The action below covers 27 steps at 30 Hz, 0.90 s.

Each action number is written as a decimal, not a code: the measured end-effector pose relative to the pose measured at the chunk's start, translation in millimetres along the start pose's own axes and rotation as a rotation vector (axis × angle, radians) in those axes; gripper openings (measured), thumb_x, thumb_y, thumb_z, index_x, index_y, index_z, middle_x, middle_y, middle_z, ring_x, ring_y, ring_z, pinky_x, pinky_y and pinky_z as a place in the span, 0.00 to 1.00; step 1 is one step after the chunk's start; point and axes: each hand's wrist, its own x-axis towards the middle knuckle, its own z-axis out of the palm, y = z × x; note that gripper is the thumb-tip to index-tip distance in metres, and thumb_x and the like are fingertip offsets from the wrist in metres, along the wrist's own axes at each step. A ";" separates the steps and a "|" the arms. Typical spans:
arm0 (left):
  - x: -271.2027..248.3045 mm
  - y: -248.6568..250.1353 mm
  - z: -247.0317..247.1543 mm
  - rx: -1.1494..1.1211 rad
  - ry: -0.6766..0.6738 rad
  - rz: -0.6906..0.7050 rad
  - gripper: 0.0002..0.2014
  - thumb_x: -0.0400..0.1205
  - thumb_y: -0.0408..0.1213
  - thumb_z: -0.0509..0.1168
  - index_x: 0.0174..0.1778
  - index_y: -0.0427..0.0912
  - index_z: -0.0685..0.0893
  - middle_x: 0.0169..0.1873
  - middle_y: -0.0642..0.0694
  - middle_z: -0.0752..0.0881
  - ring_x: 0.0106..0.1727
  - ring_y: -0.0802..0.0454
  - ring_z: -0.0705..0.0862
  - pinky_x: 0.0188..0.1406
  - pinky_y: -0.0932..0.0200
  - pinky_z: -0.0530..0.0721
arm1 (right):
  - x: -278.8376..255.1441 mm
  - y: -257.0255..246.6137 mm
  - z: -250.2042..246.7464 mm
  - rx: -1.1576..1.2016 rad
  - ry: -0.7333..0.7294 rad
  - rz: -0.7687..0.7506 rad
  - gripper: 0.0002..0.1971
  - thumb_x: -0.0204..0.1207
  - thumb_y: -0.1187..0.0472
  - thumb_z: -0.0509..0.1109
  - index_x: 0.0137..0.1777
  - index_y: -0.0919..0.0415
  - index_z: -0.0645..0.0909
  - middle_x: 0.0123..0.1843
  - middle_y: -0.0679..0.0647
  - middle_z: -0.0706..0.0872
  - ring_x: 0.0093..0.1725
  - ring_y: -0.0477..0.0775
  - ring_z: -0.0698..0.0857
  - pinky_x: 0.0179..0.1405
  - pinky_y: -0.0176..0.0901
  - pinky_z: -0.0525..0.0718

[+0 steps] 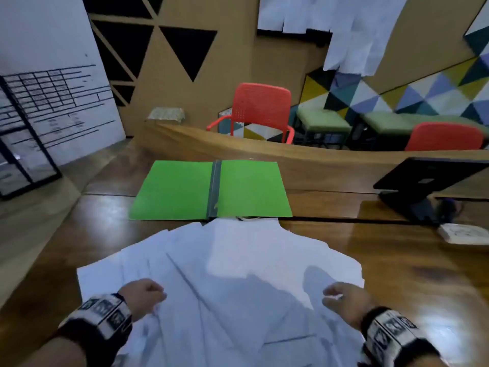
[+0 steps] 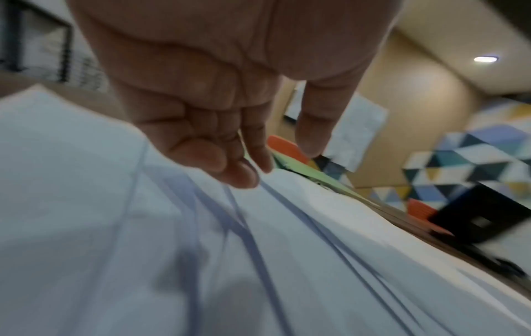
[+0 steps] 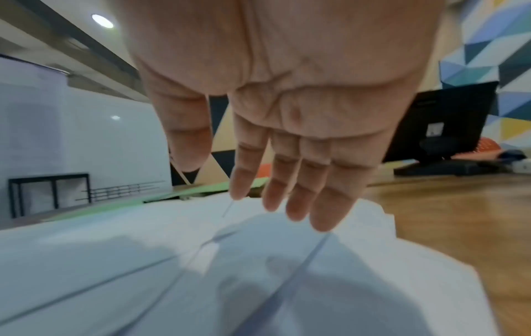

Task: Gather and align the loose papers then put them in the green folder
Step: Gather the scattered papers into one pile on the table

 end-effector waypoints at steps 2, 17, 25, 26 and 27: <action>13.5 8.0 4.4 0.123 -0.062 -0.088 0.12 0.81 0.44 0.62 0.39 0.41 0.83 0.36 0.45 0.85 0.39 0.47 0.84 0.31 0.66 0.79 | 17.9 -3.2 -0.6 0.040 0.001 0.097 0.20 0.75 0.53 0.69 0.66 0.58 0.79 0.69 0.55 0.81 0.67 0.54 0.79 0.63 0.37 0.75; 55.7 40.6 66.7 -0.593 0.069 -0.247 0.40 0.65 0.49 0.76 0.67 0.30 0.72 0.61 0.29 0.82 0.58 0.34 0.84 0.59 0.46 0.82 | 55.0 -79.8 33.4 0.051 -0.126 0.045 0.12 0.79 0.53 0.62 0.57 0.57 0.78 0.59 0.55 0.82 0.65 0.59 0.79 0.57 0.42 0.74; 51.6 17.5 48.2 -0.370 0.028 -0.215 0.32 0.61 0.44 0.75 0.58 0.32 0.79 0.54 0.38 0.84 0.54 0.37 0.83 0.49 0.53 0.78 | 42.0 -63.3 34.1 0.223 -0.126 0.072 0.09 0.75 0.56 0.69 0.32 0.52 0.79 0.37 0.50 0.84 0.38 0.49 0.81 0.43 0.40 0.79; 49.7 11.1 42.9 -0.375 0.036 -0.218 0.31 0.60 0.44 0.76 0.57 0.32 0.81 0.52 0.38 0.85 0.53 0.38 0.83 0.49 0.54 0.78 | 41.5 -52.0 26.7 0.248 -0.033 0.149 0.04 0.74 0.55 0.70 0.39 0.53 0.82 0.45 0.53 0.87 0.45 0.52 0.83 0.50 0.42 0.81; 46.2 3.7 39.0 -0.398 0.041 -0.227 0.29 0.59 0.42 0.76 0.54 0.33 0.82 0.50 0.39 0.85 0.51 0.39 0.83 0.49 0.54 0.78 | 41.4 -39.9 21.0 0.239 0.049 0.253 0.07 0.73 0.53 0.69 0.47 0.53 0.83 0.54 0.55 0.87 0.51 0.55 0.84 0.55 0.44 0.82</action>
